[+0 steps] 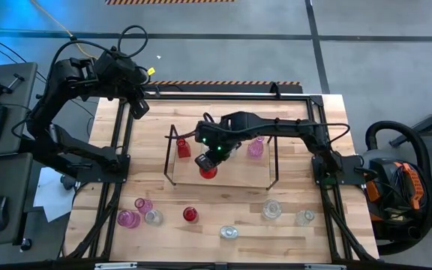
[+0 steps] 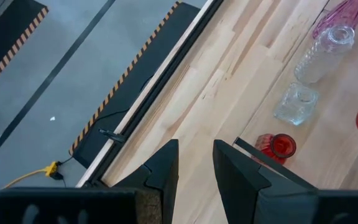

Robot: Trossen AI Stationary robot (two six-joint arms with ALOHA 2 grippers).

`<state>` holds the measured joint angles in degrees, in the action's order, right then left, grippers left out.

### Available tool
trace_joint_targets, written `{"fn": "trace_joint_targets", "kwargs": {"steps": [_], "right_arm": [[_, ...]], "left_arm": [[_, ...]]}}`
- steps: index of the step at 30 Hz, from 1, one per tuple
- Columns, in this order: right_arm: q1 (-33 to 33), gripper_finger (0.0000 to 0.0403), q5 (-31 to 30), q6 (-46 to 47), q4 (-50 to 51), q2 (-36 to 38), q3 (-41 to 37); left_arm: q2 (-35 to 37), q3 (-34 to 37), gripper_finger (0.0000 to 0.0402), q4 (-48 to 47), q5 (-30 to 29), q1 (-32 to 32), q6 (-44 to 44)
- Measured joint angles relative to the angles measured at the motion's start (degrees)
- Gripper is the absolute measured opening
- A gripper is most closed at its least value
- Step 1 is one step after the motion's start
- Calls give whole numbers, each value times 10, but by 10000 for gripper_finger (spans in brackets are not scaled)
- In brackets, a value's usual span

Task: Sort vases onto shelf
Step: Put the red vase aligned with the other red vase on the shelf

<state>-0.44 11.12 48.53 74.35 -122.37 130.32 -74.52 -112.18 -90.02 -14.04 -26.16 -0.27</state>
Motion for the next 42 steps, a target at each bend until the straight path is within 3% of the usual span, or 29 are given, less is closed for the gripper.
{"fn": "trace_joint_targets", "kwargs": {"steps": [6,13,20,42], "right_arm": [[-20,10,-54,83,1,0,0],[-33,10,-61,157,52,-15,0],[-39,10,-31,160,43,-42,0],[-18,10,-51,140,26,-63,0]], "left_arm": [[2,0,90,0,0,0,12],[2,0,90,0,0,0,17],[2,0,90,0,0,0,22],[3,0,90,0,2,-1,16]]}}
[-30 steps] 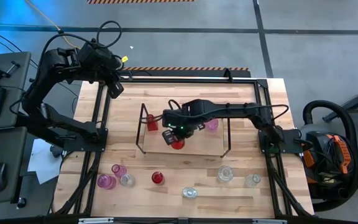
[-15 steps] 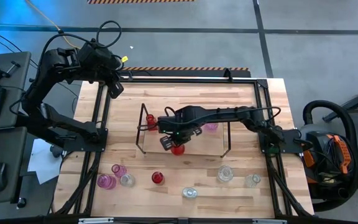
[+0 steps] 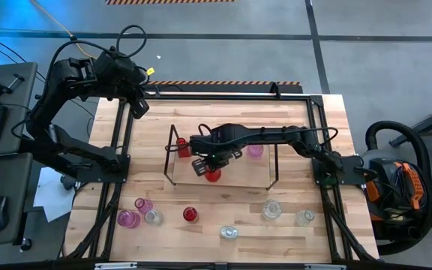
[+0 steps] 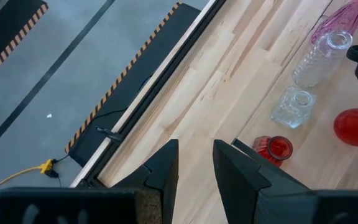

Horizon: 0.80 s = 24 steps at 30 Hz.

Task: Sort vases onto shelf
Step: Put the red vase aligned with the other red vase on the shelf

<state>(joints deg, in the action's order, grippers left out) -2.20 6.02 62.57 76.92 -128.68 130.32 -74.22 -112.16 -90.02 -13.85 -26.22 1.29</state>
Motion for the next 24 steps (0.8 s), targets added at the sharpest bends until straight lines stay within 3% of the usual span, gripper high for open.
{"fn": "trace_joint_targets", "kwargs": {"steps": [24], "right_arm": [[-1,20,1,5,-38,-19,0]], "left_arm": [[0,0,90,0,-2,0,-4]]}}
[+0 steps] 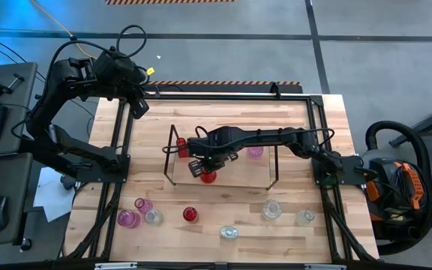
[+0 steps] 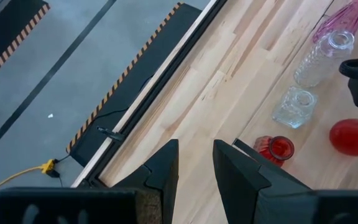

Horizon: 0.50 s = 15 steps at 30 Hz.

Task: Sort vases onto shelf
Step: Put the red vase aligned with the other red vase on the shelf

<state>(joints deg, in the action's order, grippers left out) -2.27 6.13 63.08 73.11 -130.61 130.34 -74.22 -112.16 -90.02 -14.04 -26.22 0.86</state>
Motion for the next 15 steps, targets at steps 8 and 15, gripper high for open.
{"fn": "trace_joint_targets", "kwargs": {"steps": [8,15], "right_arm": [[0,72,-1,-3,-9,0,0],[0,91,-16,-8,-19,0,0]], "left_arm": [[0,0,90,0,0,0,-5],[0,0,90,0,0,0,-5]]}}
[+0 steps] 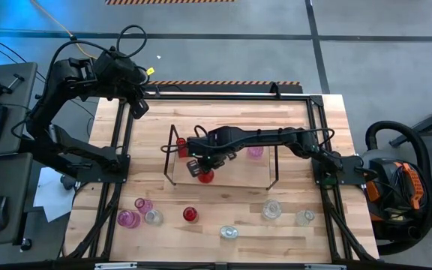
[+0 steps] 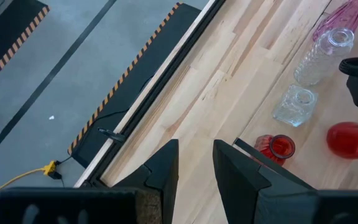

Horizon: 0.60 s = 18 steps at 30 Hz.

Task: Sort vases onto shelf
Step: Put the red vase aligned with the other red vase on the shelf

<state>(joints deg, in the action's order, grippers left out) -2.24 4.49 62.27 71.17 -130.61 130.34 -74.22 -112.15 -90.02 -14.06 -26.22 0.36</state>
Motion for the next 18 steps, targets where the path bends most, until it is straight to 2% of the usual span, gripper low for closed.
{"fn": "trace_joint_targets", "kwargs": {"steps": [18], "right_arm": [[9,92,-2,-23,-74,0,0]], "left_arm": [[0,0,90,0,0,0,5]]}}
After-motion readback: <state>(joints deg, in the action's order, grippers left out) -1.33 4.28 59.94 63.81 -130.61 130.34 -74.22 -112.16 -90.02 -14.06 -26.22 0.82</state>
